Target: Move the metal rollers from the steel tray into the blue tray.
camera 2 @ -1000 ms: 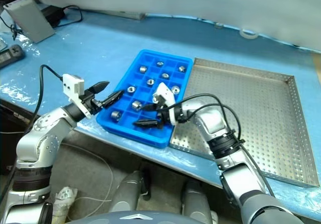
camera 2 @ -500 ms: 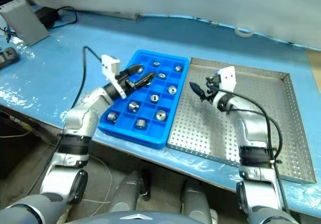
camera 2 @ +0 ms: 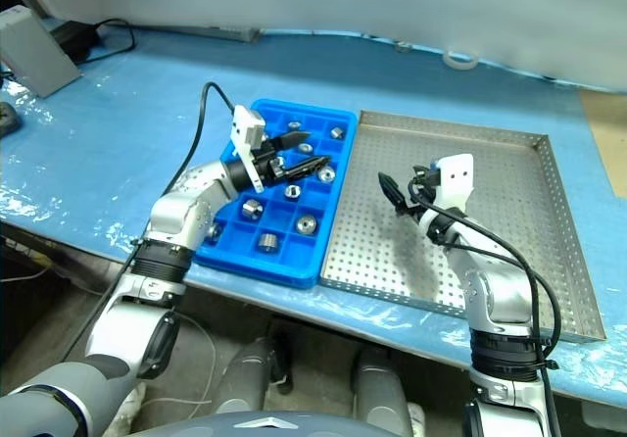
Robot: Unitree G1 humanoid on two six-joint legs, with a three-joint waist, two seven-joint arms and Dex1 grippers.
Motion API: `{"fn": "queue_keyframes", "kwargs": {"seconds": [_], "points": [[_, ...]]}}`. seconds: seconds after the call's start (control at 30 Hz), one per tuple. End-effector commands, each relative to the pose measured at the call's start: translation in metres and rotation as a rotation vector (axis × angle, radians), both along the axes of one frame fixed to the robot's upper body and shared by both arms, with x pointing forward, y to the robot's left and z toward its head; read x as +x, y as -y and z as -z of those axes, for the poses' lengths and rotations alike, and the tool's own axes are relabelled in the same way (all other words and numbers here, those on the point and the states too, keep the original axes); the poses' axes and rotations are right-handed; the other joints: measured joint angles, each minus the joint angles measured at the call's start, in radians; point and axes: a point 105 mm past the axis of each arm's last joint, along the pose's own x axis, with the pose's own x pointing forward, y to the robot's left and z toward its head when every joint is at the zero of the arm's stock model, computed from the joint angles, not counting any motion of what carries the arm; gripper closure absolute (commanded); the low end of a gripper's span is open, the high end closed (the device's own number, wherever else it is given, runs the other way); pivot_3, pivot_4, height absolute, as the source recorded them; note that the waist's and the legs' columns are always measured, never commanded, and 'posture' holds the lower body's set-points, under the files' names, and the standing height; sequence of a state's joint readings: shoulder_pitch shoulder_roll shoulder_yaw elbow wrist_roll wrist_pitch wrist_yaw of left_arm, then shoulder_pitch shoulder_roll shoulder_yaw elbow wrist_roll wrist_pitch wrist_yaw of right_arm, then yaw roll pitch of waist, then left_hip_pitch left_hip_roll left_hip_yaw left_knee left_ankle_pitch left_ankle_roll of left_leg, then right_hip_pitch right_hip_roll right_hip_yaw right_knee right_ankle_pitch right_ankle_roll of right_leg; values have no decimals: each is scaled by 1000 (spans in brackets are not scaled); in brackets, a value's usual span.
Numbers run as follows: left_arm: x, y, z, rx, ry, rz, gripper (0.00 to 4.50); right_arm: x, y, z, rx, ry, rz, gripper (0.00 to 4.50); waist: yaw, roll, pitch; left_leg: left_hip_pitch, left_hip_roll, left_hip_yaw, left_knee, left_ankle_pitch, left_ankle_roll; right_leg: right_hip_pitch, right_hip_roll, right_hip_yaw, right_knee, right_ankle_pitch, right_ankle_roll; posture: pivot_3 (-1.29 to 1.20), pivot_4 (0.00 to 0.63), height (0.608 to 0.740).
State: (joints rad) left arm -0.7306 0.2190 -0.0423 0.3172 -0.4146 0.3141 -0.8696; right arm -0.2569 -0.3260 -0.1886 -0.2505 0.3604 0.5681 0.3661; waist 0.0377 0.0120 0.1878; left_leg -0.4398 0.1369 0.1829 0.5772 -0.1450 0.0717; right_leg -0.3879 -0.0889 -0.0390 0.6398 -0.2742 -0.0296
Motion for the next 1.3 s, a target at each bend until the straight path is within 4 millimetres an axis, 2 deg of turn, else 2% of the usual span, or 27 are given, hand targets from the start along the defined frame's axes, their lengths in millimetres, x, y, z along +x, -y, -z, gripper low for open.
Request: {"fn": "queue_keyframes", "kwargs": {"seconds": [0.03, 0.47, 0.73, 1.07, 1.3], "points": [[-3, -7, -10, 5, 52, -11, 0, 2, 1, -19, -14, 83, 21, 508, 0, 0, 0, 0, 0, 0, 0, 0, 0, 0, 0, 0, 0, 0, 0, -151, 150, 740], [-7, -18, -16, -37, 54, -98, 0, 26, -12, -28, -23, 106, -6, 508, 8, 0, 0, -1, 0, 0, 0, 0, 1, 0, 0, -1, 0, 0, 0, -57, 150, 740], [-5, -24, -17, -23, 55, -113, 0, 25, -13, -25, -12, 107, 0, 508, 9, 0, 0, -1, 0, 0, 0, 0, 0, 0, 0, -1, 0, 0, 0, -68, 150, 740], [-1, -17, -24, -35, 78, -107, 0, 32, -7, -31, -19, 129, 31, 508, 7, 0, 0, -1, 0, 0, 0, 0, 0, 0, 0, -1, 0, 0, 0, -82, 150, 740], [1, -19, -21, -42, 73, -120, 0, 24, -15, -26, -14, 112, -21, 508, 6, 0, 0, -1, 0, 0, 0, 0, 1, 0, 0, -1, -1, 0, 0, -102, 150, 740]]}}
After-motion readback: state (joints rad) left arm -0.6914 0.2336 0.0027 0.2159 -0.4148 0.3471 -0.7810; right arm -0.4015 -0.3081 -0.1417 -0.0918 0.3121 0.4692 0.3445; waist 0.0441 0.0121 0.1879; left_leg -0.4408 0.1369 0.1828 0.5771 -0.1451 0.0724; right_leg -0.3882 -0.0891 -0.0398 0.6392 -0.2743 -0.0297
